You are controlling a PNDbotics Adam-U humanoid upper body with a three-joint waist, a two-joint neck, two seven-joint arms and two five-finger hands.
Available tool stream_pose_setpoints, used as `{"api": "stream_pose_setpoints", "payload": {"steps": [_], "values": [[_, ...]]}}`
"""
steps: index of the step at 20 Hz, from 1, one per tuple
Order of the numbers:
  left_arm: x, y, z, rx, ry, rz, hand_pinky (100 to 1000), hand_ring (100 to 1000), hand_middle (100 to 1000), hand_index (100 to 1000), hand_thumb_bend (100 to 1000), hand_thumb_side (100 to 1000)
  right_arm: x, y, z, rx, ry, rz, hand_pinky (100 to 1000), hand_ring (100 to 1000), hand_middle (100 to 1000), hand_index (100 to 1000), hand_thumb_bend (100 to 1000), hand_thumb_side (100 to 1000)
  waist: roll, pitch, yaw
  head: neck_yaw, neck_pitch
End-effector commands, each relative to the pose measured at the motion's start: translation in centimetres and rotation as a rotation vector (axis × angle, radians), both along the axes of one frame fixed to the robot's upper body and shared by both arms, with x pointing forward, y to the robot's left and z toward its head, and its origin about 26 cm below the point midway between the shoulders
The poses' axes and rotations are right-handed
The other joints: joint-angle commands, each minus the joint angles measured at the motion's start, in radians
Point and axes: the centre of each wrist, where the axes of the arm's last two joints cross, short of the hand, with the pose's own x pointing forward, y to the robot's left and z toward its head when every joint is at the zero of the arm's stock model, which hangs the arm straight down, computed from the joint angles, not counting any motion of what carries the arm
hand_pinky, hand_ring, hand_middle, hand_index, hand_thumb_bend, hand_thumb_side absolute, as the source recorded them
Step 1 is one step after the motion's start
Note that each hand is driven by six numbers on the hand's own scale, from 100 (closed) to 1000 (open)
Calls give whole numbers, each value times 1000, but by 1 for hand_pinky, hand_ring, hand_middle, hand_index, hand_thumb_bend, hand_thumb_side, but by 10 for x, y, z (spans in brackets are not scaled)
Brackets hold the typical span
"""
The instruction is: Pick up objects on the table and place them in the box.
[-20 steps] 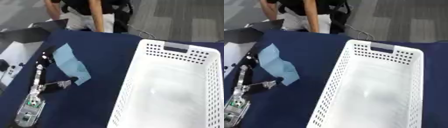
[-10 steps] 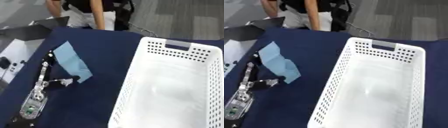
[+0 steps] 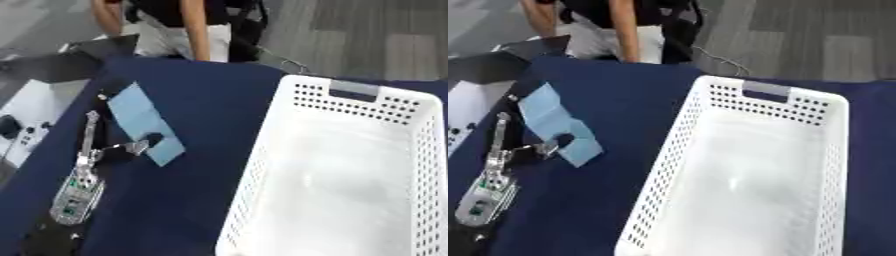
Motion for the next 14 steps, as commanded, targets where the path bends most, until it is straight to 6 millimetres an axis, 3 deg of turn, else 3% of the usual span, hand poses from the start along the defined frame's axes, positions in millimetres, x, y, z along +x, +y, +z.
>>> {"api": "stream_pose_setpoints", "payload": {"steps": [1,2,3,4,5,6,7,14], "values": [[4,-8,15,-9,-38,-2,529,759,815,872,702,297,-1,-2,8,-11,-44,9,866,743,736,1000,100,748,3,-28,-1,13,4],[6,-13,16,-38,-48,0,482,727,789,852,667,264,-1,-2,8,-11,-43,9,866,743,736,1000,100,749,4,-28,-2,12,5],[7,-15,17,-77,-61,7,303,568,639,719,416,142,-1,-2,9,-10,-42,10,865,742,735,996,100,748,4,-29,-2,12,6],[8,-17,18,-141,-78,24,303,568,639,719,434,131,-1,-3,9,-9,-42,10,865,742,735,996,100,748,5,-29,-2,12,7],[9,-19,19,-205,-95,44,100,247,305,372,100,276,-1,-3,9,-8,-41,11,864,742,735,993,100,747,5,-30,-3,11,9],[9,-20,22,-265,-116,66,100,113,161,232,100,373,-1,-3,9,-7,-40,12,863,741,735,990,100,747,5,-31,-3,11,10],[9,-22,24,-298,-129,80,100,100,100,179,100,393,-1,-3,9,-7,-39,12,863,741,735,989,100,746,6,-31,-3,11,12],[8,-34,39,-330,-153,54,100,100,100,151,100,338,-1,-5,9,-5,-32,13,863,741,734,989,100,744,6,-37,-1,6,18]]}}
